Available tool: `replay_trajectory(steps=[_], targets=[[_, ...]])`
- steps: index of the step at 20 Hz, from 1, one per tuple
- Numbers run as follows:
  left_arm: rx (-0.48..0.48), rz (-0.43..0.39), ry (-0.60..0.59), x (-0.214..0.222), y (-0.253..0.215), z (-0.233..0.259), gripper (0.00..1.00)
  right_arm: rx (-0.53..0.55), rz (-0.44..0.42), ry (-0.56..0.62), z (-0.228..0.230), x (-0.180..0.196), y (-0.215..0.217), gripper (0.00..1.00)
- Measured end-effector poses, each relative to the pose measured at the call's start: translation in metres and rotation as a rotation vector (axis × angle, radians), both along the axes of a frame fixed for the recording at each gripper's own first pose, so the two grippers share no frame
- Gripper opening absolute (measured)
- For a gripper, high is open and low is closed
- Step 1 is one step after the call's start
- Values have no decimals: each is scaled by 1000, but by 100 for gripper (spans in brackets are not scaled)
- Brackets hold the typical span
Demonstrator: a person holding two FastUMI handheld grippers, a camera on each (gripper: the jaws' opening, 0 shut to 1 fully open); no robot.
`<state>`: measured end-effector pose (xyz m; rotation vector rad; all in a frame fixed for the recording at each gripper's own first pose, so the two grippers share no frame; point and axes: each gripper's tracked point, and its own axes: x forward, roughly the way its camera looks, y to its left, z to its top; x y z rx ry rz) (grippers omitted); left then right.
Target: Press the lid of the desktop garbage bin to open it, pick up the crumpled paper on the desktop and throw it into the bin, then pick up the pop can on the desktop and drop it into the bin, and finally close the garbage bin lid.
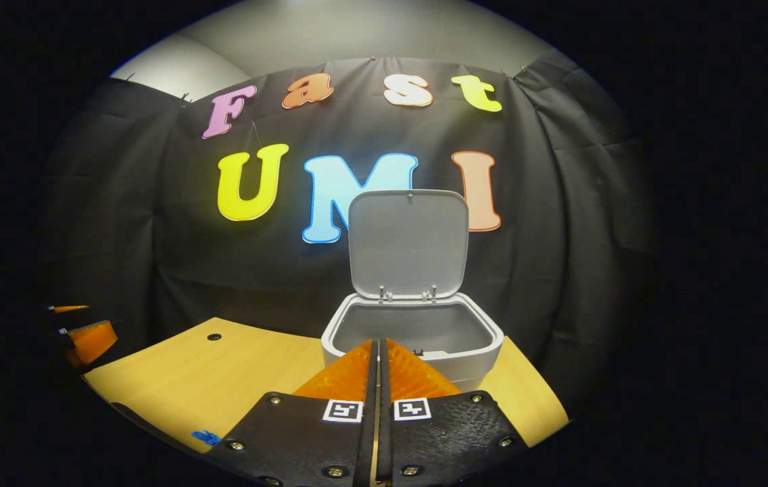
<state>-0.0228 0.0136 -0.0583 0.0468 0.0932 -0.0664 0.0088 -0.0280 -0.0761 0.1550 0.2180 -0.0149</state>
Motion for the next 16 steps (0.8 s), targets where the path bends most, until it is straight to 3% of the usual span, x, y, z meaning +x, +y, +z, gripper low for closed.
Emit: replay_trajectory(steps=[4,5,9,11,12,15,16], targets=[[11,3,9,-1,5,-8,91,-60,-36,-58,10,-16,-7,4],[14,2,16,-1,6,-11,91,-63,-39,-67,11,-20,-7,8],[25,-3,40,-4,7,-30,91,-62,-53,-74,8,-37,-6,42],[24,1,60,-5,7,-41,91,-49,-40,-59,6,-46,-3,47],[21,3,72,-7,8,-47,91,-42,-35,-52,4,-50,-1,74],[10,2,111,-11,9,-66,91,-43,-45,-52,6,-62,-1,82],[9,-1,131,-13,9,-74,91,-50,-47,-43,2,-66,0,93]])
